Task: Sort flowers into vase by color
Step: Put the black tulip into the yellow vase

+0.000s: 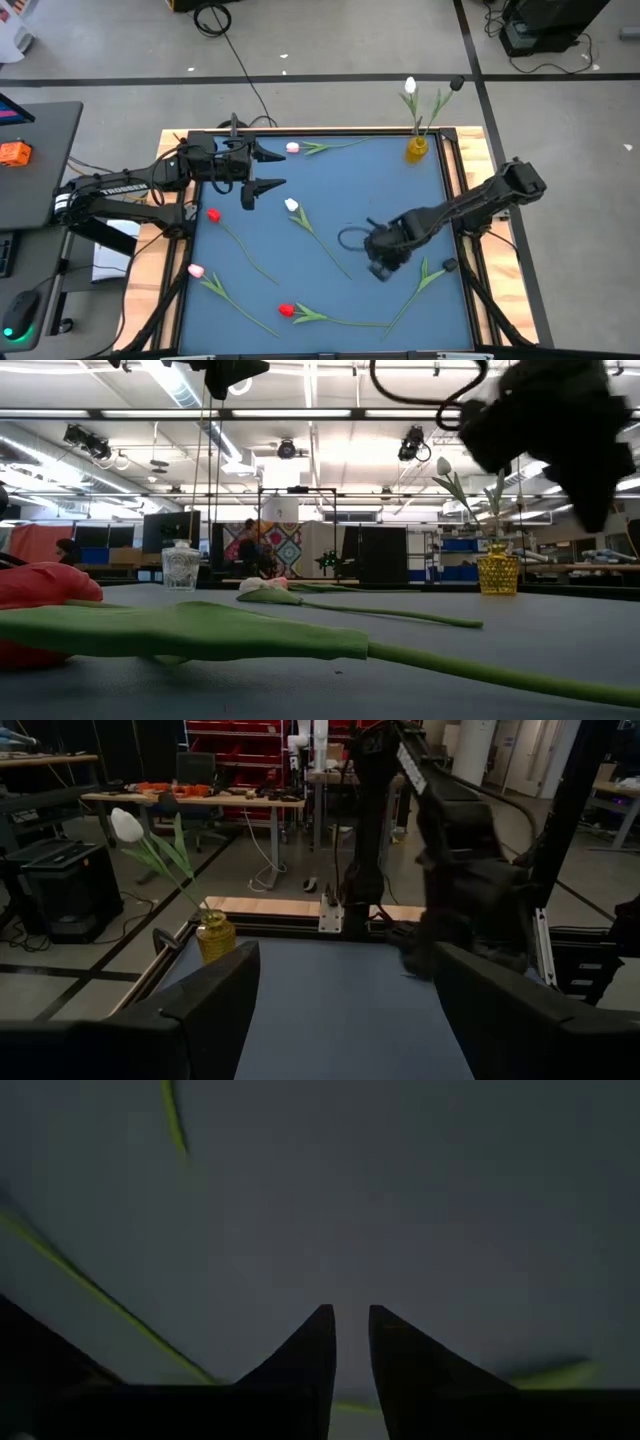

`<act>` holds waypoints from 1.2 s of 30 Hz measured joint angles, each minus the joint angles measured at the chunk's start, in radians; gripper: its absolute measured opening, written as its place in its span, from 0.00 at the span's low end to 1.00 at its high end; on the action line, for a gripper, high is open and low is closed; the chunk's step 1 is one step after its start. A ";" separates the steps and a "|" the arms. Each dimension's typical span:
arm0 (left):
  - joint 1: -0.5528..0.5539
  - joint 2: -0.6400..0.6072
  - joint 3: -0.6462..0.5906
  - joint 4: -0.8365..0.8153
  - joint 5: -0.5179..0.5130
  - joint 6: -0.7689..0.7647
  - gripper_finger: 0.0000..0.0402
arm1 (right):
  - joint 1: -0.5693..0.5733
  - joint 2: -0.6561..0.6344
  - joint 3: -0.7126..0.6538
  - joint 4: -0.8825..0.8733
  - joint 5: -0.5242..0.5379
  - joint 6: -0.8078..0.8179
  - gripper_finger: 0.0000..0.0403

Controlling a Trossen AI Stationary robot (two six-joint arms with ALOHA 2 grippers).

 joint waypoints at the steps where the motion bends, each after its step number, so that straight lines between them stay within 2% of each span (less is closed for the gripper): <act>1: 0.000 0.000 0.000 0.000 0.000 0.000 0.75 | 0.019 0.000 0.000 -0.028 0.011 -0.046 0.18; 6: 0.000 0.000 0.000 0.000 0.000 0.000 0.75 | 0.093 -0.001 0.000 -0.133 0.120 -0.146 0.20; 12: 0.000 0.000 0.000 0.000 0.000 0.000 0.75 | 0.144 -0.002 0.000 -0.295 0.130 -0.191 0.25; 17: 0.000 0.000 0.000 0.000 0.000 0.000 0.75 | 0.180 -0.006 0.000 -0.457 0.134 -0.319 0.27; 21: 0.000 0.000 0.000 0.000 0.000 0.000 0.75 | 0.210 -0.025 0.000 -0.540 0.185 -0.374 0.27; 26: 0.000 0.000 0.000 0.000 0.000 0.000 0.75 | 0.246 -0.078 -0.001 -0.560 0.260 -0.371 0.27; 31: 0.000 0.000 0.000 0.000 0.000 0.000 0.75 | 0.274 -0.133 -0.001 -0.553 0.275 -0.330 0.27; 36: 0.000 0.000 0.000 0.000 0.000 0.000 0.75 | 0.324 -0.182 -0.002 -0.487 0.334 -0.481 0.27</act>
